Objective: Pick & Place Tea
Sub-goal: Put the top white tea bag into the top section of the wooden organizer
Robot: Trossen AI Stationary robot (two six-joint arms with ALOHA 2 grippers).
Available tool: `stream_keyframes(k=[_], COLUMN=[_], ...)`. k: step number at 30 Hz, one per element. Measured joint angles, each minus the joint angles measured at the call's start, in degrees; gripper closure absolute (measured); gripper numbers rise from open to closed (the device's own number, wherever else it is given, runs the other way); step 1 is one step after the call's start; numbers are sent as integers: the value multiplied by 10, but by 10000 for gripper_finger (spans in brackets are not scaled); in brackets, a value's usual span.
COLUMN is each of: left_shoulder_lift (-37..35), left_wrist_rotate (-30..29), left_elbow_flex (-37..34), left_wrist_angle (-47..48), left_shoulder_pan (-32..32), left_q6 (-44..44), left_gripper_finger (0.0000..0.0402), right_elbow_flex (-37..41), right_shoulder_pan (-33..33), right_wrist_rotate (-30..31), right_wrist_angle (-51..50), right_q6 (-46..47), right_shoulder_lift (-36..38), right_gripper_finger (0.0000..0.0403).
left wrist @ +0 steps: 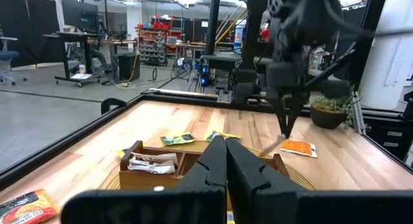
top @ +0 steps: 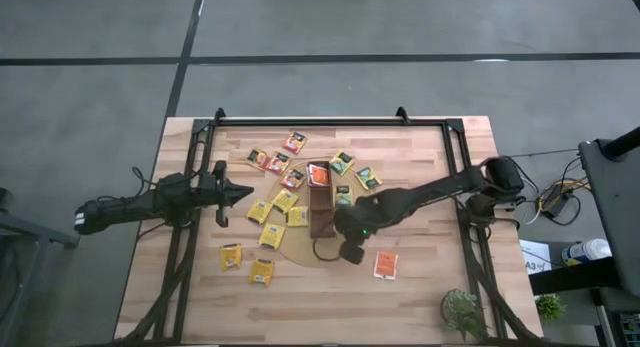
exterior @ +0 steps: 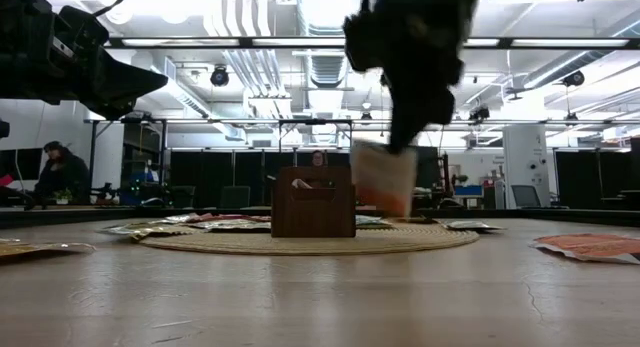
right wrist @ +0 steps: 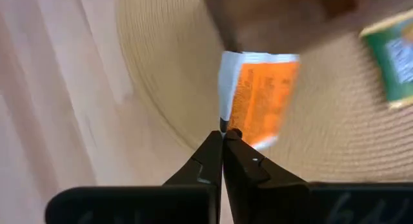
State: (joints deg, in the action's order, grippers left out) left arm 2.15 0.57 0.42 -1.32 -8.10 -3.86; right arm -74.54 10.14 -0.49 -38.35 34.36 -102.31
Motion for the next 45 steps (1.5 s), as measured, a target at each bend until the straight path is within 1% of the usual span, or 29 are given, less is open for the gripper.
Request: stream_keyframes(k=[7, 11, 16, 21, 25, 29, 37, 45], left_shoulder_lift=[0, 0, -1, -1, -1, -1, -1, -1], left_wrist_rotate=[0, 0, 0, 0, 0, 0, 0, 0], left_elbow_flex=[0, 0, 0, 0, 0, 0, 0, 0], left_wrist_angle=[0, 0, 0, 0, 0, 0, 0, 0], left_shoulder_pan=[0, 0, 0, 0, 0, 0, 0, 0], left_q6=[0, 0, 0, 0, 0, 0, 0, 0], left_gripper_finger=[402, 402, 402, 402, 402, 402, 402, 402], right_elbow_flex=[-56, -72, -77, -76, -76, -74, -74, -70], right_shoulder_pan=[-37, -64, -108, -153, -185, -212, -229, -229], right_wrist_rotate=[0, 1, 1, 8, 7, 7, -15, -8], right_wrist_angle=[5, 25, 77, 106, 111, 112, 112, 112], right_q6=[37, 61, 85, 94, 121, 125, 164, 219], right_shoulder_lift=[8, 8, 9, 6, 0, -7, -36, -46], right_gripper_finger=[395, 395, 395, 395, 395, 395, 395, 395])
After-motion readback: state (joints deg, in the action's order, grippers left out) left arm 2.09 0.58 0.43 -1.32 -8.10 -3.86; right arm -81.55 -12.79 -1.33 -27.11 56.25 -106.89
